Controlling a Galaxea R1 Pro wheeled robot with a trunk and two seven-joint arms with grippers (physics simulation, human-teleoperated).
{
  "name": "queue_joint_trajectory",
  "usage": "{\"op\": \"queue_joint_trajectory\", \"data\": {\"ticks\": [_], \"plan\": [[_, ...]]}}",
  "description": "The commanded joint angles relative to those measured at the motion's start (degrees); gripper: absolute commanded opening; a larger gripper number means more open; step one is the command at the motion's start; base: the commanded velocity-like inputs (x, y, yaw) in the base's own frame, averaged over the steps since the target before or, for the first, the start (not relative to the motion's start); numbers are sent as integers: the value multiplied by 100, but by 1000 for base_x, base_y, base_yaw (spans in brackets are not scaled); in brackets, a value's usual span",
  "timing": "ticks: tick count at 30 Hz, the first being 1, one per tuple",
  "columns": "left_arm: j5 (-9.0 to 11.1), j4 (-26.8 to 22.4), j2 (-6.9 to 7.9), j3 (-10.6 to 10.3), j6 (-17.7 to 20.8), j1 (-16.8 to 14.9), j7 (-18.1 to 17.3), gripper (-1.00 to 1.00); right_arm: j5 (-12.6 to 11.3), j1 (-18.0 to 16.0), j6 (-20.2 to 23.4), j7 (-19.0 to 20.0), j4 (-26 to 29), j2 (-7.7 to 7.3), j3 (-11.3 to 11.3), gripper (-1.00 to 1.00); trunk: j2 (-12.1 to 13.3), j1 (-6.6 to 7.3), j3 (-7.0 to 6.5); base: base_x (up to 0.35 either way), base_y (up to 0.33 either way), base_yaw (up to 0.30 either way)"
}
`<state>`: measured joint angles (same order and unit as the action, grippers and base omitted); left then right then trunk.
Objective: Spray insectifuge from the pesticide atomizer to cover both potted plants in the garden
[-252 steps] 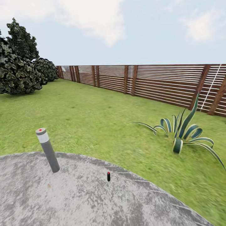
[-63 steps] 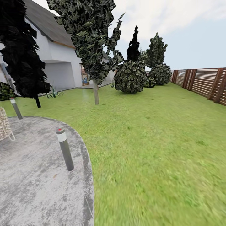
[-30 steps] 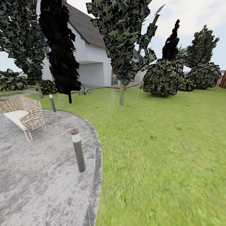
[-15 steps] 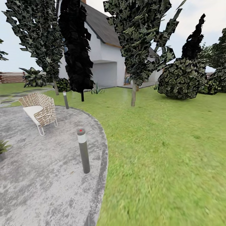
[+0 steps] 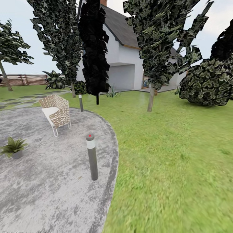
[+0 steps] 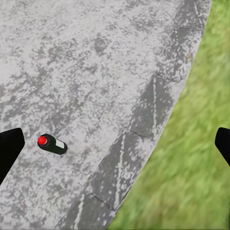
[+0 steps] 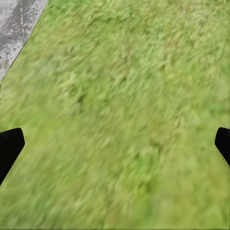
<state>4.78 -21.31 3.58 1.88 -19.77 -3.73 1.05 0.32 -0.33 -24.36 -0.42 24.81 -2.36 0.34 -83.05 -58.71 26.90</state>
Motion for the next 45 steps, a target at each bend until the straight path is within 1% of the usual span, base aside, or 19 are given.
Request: {"op": "queue_joint_trajectory", "data": {"ticks": [1,8,11,13,15,17,20,24,34,45], "plan": [[49,5,1,-13,-18,-5,1,100,3,-2,-16,-4,-3,-1,3,100,-3,-1,4,162,-184,268],[50,5,7,-3,-14,-5,6,100,3,-2,-16,-8,-5,-1,4,100,-3,-1,-11,161,-170,268],[50,5,10,84,-11,-5,8,100,3,-2,-16,-6,-3,-1,3,100,-3,-1,-18,161,-149,268],[50,5,9,242,-12,-5,9,100,3,-2,-16,-5,-3,-1,4,100,-3,-1,-22,161,-129,268],[45,5,8,519,-15,-5,5,100,3,-2,-16,-4,-5,-1,3,100,-3,-1,-27,156,-103,268],[43,5,7,684,-17,-5,-1,100,3,-2,-16,-7,-7,-1,5,100,-3,-1,-31,116,-59,268],[42,5,2,807,-17,-5,-6,100,3,-2,-16,-10,-9,-1,4,100,-3,-1,-38,52,-25,268],[36,-1,-22,849,-18,-5,-11,100,3,-2,-16,-10,-11,-1,4,100,-3,-1,-46,15,-8,268],[20,-4,-37,833,-18,-5,-17,100,3,-2,-16,-7,-11,-1,5,100,-3,-1,-68,2,-1,268],[16,-4,-41,831,-19,-5,-17,100,3,-2,-16,-6,-11,-1,6,100,-444,-243,105,0,0,268]]}}
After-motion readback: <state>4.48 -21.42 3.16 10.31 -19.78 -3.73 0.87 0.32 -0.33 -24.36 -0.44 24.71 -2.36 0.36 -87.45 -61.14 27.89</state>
